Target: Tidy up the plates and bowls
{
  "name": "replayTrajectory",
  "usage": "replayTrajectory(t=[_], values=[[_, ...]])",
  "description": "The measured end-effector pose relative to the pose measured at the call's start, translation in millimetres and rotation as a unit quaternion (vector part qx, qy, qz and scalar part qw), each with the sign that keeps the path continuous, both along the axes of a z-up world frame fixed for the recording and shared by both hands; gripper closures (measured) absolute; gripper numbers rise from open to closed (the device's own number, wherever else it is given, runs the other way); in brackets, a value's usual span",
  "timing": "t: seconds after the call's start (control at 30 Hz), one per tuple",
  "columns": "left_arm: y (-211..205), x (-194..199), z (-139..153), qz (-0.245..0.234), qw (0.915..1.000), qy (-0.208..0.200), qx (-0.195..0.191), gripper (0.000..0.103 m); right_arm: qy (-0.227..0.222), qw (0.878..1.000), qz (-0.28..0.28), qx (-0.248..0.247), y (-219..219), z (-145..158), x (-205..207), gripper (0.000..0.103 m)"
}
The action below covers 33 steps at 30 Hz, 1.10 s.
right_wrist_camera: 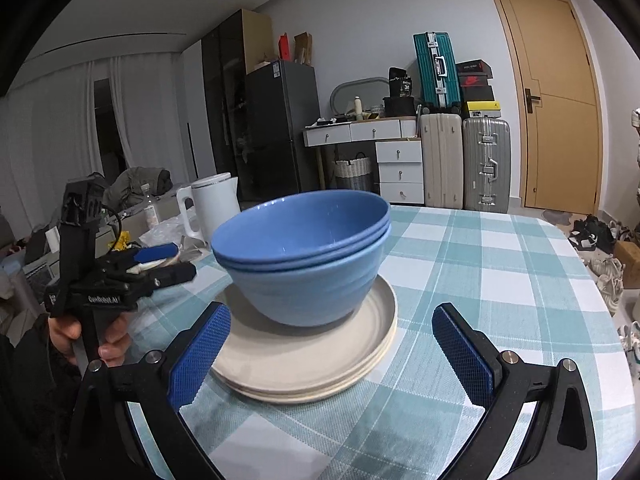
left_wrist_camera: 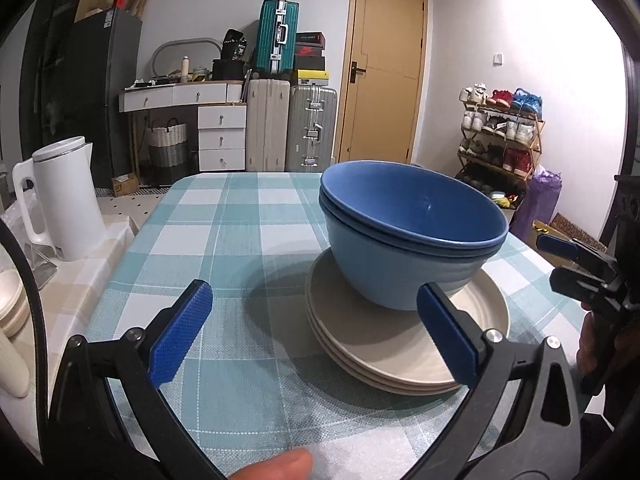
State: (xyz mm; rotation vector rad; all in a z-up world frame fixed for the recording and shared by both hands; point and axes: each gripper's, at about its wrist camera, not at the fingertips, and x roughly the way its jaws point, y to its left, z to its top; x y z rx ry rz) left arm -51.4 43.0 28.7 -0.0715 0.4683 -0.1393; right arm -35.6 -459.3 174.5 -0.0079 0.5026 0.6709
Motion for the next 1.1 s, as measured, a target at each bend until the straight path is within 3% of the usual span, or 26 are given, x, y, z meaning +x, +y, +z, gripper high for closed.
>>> replayTrajectory(t=[0.27,0.8,1.1], values=[[3.5,-0.9,0.5,0.001,0.9999,-0.016,-0.007,0.001,-0.016,1.000,0.008,0.021,-4.8,3.4,-6.3,0.000],[6.0,-4.4,2.1,-0.001,0.9997,-0.021,-0.011,0.001,-0.059,0.998,0.017,-0.002,4.4,7.1,-23.6,0.000],[5.7,-3.9,1.6,-0.002,0.9997,-0.021,-0.011,0.001,-0.055,0.998,0.016,0.001,6.1,6.3,-24.5,0.000]])
